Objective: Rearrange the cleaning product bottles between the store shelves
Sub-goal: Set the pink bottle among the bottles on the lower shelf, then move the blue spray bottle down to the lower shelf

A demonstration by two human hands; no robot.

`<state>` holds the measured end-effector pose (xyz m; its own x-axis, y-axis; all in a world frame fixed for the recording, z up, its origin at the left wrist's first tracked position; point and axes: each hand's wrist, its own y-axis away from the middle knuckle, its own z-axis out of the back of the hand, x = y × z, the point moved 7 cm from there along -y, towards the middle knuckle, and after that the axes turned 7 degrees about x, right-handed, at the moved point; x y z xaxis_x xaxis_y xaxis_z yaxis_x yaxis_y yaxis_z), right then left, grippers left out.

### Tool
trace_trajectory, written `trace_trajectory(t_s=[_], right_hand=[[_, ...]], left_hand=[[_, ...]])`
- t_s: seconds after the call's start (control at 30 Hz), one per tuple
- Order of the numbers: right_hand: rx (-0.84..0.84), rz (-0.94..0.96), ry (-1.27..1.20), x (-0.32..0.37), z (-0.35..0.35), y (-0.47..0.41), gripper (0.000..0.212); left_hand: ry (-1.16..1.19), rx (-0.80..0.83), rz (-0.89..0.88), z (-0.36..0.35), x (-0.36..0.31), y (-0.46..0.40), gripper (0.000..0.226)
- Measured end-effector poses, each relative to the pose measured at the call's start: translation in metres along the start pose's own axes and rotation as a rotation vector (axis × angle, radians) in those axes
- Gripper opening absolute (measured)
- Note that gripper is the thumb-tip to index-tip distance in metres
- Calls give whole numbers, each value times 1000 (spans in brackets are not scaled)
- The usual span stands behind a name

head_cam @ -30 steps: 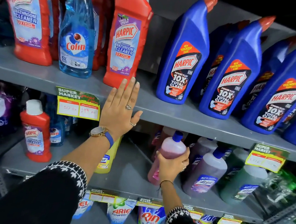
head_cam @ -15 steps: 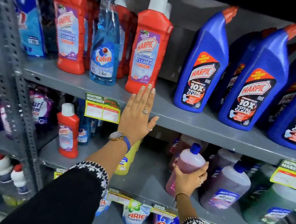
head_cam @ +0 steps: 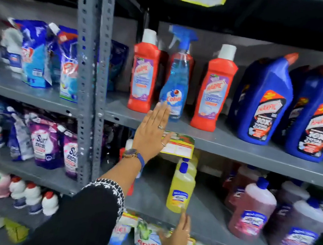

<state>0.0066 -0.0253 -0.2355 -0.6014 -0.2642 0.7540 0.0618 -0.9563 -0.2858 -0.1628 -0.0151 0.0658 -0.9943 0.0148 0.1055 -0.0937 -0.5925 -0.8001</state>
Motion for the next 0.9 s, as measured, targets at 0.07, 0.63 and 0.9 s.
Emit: trace_trajectory(t_s=[0.07, 0.63, 0.9], right_hand=[[95, 111, -28, 63, -44, 7, 138], [-639, 390, -179, 370, 59, -163, 92], [-676, -105, -147, 334, 71, -209, 119]], left_hand=[[-42, -24, 8, 7, 49, 3, 71], [21, -219, 224, 11, 239, -24, 83], [53, -258, 195, 11, 241, -22, 82]])
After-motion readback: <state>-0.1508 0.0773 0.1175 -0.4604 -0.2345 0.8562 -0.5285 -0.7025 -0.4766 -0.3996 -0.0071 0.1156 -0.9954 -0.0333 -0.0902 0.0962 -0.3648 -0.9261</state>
